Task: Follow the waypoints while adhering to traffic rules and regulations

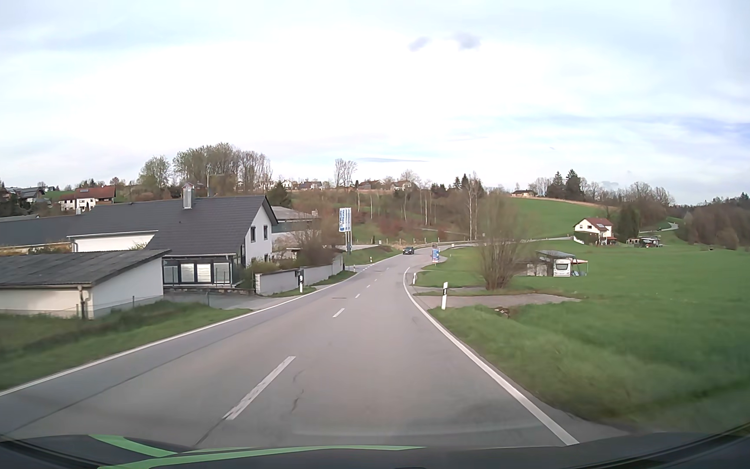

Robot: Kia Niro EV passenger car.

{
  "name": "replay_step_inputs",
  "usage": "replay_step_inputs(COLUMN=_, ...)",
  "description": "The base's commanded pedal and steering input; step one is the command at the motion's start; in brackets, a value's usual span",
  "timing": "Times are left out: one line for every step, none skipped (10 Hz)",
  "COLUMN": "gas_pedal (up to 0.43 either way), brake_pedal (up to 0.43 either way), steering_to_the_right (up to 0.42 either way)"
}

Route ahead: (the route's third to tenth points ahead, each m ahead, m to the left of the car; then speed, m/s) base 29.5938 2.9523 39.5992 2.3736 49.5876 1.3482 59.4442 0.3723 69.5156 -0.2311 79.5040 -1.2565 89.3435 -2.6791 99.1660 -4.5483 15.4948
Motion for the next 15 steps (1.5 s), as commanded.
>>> replay_step_inputs(gas_pedal=0.000, brake_pedal=0.134, steering_to_the_right=0.010)
replay_step_inputs(gas_pedal=0.000, brake_pedal=0.134, steering_to_the_right=0.010)
replay_step_inputs(gas_pedal=0.000, brake_pedal=0.134, steering_to_the_right=0.009)
replay_step_inputs(gas_pedal=0.000, brake_pedal=0.134, steering_to_the_right=0.009)
replay_step_inputs(gas_pedal=0.000, brake_pedal=0.134, steering_to_the_right=0.008)
replay_step_inputs(gas_pedal=0.000, brake_pedal=0.128, steering_to_the_right=0.006)
replay_step_inputs(gas_pedal=0.000, brake_pedal=0.128, steering_to_the_right=0.006)
replay_step_inputs(gas_pedal=0.000, brake_pedal=0.128, steering_to_the_right=0.006)
replay_step_inputs(gas_pedal=0.000, brake_pedal=0.122, steering_to_the_right=0.006)
replay_step_inputs(gas_pedal=0.000, brake_pedal=0.116, steering_to_the_right=0.006)
replay_step_inputs(gas_pedal=0.000, brake_pedal=0.110, steering_to_the_right=0.006)
replay_step_inputs(gas_pedal=0.000, brake_pedal=0.098, steering_to_the_right=0.006)
replay_step_inputs(gas_pedal=0.000, brake_pedal=0.098, steering_to_the_right=0.006)
replay_step_inputs(gas_pedal=0.000, brake_pedal=0.091, steering_to_the_right=0.007)
replay_step_inputs(gas_pedal=0.000, brake_pedal=0.091, steering_to_the_right=0.007)
